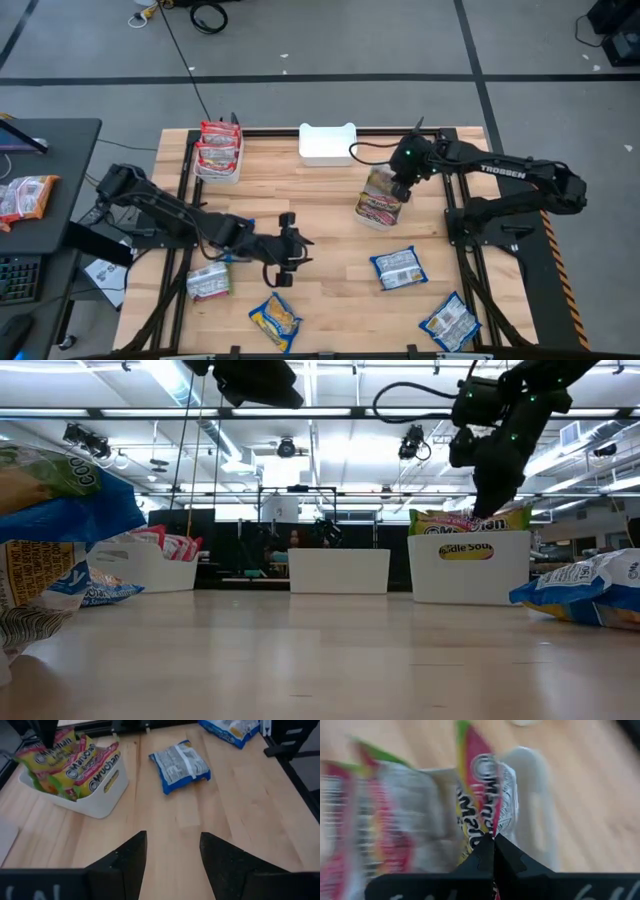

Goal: Sort Maruchan noodles
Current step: Put the green noodle pack into the right white bin

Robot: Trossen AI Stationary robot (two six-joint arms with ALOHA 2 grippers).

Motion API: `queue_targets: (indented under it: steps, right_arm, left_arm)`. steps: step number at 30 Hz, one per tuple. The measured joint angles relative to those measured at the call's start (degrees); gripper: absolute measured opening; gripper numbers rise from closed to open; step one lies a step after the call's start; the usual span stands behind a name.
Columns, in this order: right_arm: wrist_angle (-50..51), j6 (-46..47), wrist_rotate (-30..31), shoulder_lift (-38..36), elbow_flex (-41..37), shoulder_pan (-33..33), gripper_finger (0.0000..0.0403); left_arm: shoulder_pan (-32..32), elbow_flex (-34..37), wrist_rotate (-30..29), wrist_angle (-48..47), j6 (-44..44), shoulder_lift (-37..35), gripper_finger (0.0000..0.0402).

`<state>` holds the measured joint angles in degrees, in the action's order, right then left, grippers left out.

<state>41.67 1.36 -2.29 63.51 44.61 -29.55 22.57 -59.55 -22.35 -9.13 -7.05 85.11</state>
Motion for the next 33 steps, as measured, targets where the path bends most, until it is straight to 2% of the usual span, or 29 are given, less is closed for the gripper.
queue_targets:
  steps: [5,9,17,27,33]
  right_arm:
    - [0.4,-0.8,12.7,0.0,0.7,0.0,0.0006]
    - [-0.1,-1.5,18.2,0.0,0.7,0.2,0.0012]
    - [-0.6,-1.6,19.6,3.1,0.8,0.2,0.0043]
    - [-3.9,-4.4,27.6,8.4,0.8,0.2,0.0068]
    - [-2.6,-7.6,28.2,8.5,0.9,0.2,0.0108]
  left_arm:
    - [-0.3,0.0,0.1,-0.6,0.2,-0.4,0.0187]
    - [-0.3,0.0,0.1,-0.9,0.2,-0.4,0.0187]
    - [-0.3,0.0,0.1,-1.0,-1.0,-0.4,0.0187]
    - [1.9,0.0,0.1,-3.0,-3.1,-0.4,0.0187]
    - [2.7,0.0,-1.7,-4.9,-4.3,-0.3,0.0187]
